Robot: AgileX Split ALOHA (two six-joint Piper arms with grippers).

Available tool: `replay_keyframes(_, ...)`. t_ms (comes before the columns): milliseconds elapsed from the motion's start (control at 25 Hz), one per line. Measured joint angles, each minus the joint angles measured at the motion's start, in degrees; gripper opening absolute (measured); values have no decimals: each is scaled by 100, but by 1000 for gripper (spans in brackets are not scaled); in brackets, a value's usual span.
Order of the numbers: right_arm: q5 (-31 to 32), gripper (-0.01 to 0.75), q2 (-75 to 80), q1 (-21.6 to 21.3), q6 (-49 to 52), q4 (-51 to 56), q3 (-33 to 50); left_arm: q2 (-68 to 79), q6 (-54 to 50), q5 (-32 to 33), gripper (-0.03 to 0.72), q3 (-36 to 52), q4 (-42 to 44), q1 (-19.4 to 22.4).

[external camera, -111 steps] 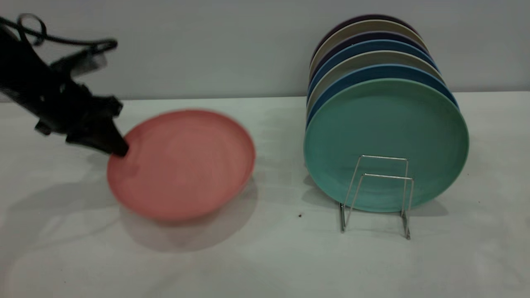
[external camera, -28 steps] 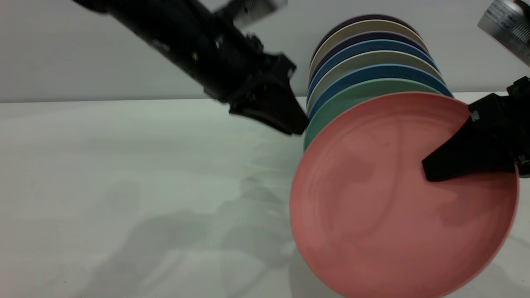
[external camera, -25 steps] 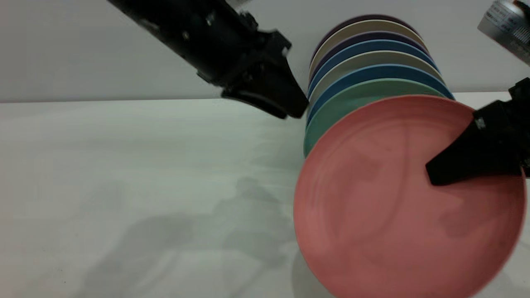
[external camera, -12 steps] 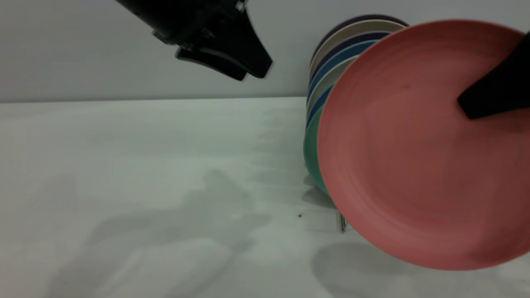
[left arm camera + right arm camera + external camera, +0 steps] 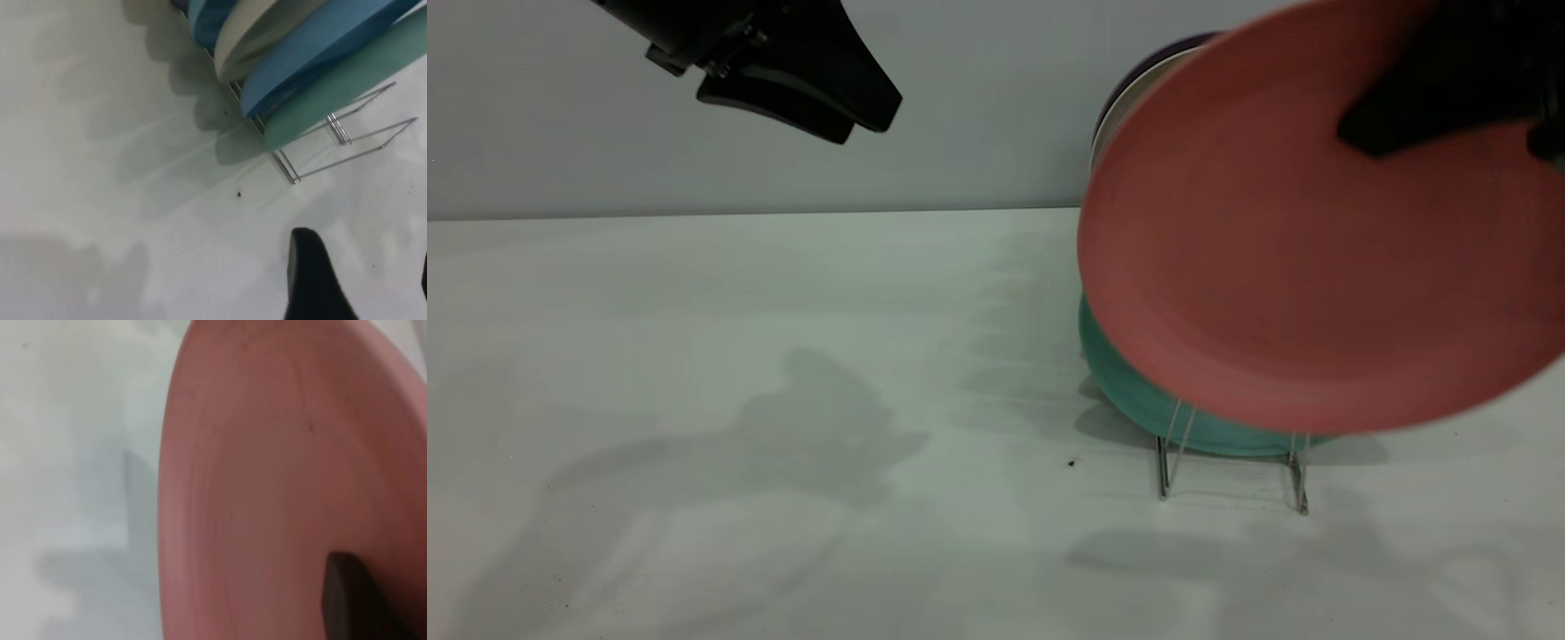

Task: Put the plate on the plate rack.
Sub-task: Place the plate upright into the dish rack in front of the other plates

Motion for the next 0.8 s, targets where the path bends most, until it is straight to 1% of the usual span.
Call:
replay_keyframes(160,-80,119,0,102,65,-353,-193,-51,0,0,429,0,0,33)
replay_keyframes(800,-825,119,539,102,-218,-720,-199,-62,-2,18,429,0,0,33)
